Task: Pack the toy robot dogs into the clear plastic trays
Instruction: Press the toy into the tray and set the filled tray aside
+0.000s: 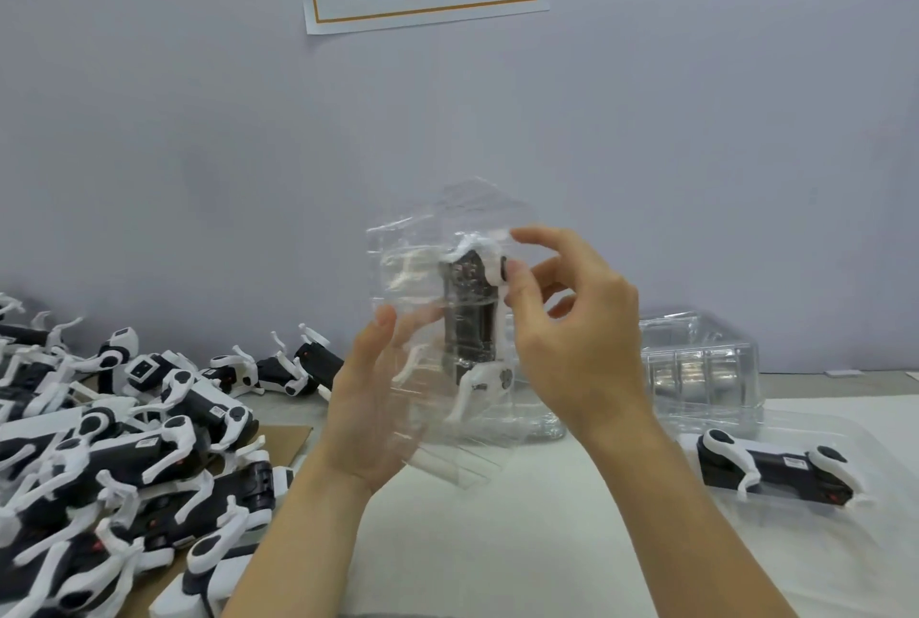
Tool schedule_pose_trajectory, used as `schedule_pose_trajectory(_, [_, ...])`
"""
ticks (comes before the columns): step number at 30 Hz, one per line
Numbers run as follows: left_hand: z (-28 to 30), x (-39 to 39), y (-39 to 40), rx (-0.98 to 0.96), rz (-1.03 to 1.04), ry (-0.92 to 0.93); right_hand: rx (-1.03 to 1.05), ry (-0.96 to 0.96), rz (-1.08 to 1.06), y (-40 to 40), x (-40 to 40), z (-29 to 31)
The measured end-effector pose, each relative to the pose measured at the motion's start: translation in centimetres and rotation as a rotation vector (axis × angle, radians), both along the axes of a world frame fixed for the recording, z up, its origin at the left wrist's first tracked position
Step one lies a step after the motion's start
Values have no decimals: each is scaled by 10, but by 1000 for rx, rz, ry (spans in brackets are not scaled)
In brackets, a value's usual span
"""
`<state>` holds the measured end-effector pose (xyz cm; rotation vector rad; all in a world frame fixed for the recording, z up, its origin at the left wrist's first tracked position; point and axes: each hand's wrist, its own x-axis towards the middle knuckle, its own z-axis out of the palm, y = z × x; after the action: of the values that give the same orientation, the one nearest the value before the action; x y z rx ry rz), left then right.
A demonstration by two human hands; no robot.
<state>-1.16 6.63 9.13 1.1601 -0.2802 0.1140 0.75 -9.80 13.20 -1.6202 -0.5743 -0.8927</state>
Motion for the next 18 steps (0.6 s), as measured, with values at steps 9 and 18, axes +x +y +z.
schedule_pose_trajectory(9, [-4, 10, 5, 846, 191, -101, 717, 355, -149, -24, 11, 0])
schedule_pose_trajectory(18, [-42, 25, -31, 1628, 98, -121, 392, 507, -60, -20, 19, -13])
